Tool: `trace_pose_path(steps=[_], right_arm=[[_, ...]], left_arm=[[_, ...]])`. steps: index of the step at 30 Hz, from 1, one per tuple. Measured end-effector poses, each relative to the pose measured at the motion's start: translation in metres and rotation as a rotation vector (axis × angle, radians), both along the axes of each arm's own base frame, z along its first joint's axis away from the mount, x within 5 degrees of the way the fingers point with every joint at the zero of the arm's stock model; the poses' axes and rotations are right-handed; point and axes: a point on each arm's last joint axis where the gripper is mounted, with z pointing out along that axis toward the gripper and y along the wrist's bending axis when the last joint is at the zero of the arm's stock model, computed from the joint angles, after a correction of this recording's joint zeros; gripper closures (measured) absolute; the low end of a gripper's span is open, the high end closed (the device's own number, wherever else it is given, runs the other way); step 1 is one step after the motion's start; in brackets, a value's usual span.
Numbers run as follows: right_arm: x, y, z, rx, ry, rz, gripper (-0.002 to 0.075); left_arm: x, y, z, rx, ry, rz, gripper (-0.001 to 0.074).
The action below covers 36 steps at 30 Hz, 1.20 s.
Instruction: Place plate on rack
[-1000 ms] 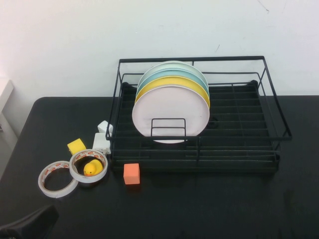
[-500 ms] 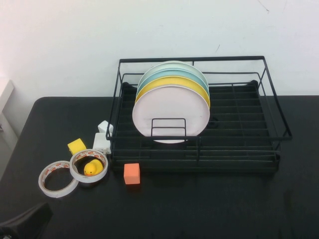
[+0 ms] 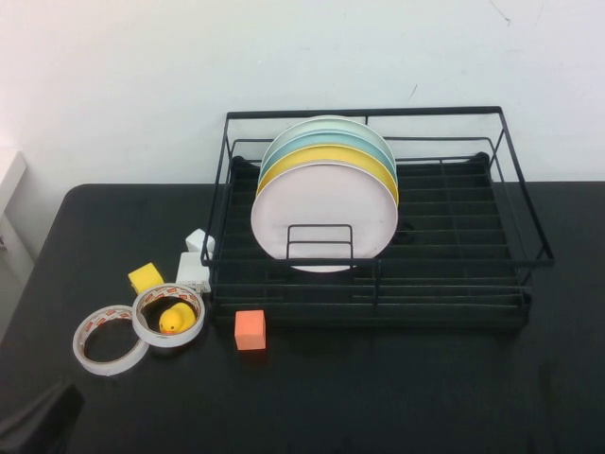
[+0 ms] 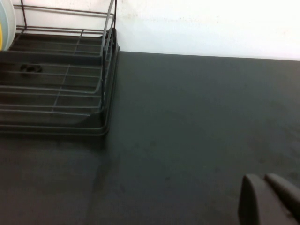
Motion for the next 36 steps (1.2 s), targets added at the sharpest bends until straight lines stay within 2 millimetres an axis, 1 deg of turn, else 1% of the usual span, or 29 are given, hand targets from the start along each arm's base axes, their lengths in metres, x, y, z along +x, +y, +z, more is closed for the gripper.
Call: trace_pose_path(steps=[2, 5, 9, 12, 21, 30, 36], right_arm=[[0.000, 0.000, 0.000, 0.000, 0.000, 0.000, 0.0727], [0.000, 0.000, 0.000, 0.000, 0.000, 0.000, 0.0727], [0.000, 0.000, 0.000, 0.000, 0.000, 0.000, 0.0727], [0.000, 0.000, 0.000, 0.000, 0.000, 0.000, 0.0727], [0.000, 0.000, 0.000, 0.001, 0.000, -0.001, 0.0727], [0.000, 0.000, 0.000, 0.000, 0.002, -0.001, 0.0727], [0.000, 0.000, 0.000, 0.000, 0.002, -0.001, 0.0727]], left_arm=[[-0.004, 0.003, -0.005, 0.000, -0.005, -0.002, 0.0737], [-0.009, 0.008, -0.006, 0.000, -0.001, 0.038, 0.0737], [-0.016, 0.016, -0.011, 0.108, 0.008, 0.107, 0.0737], [-0.020, 0.022, -0.015, 0.152, 0.040, 0.176, 0.0737], [-0.029, 0.035, -0.026, 0.196, 0.140, 0.338, 0.0737], [-0.034, 0.036, -0.030, 0.244, 0.154, 0.348, 0.0737], [-0.034, 0.034, -0.030, 0.285, 0.143, 0.306, 0.0737]])
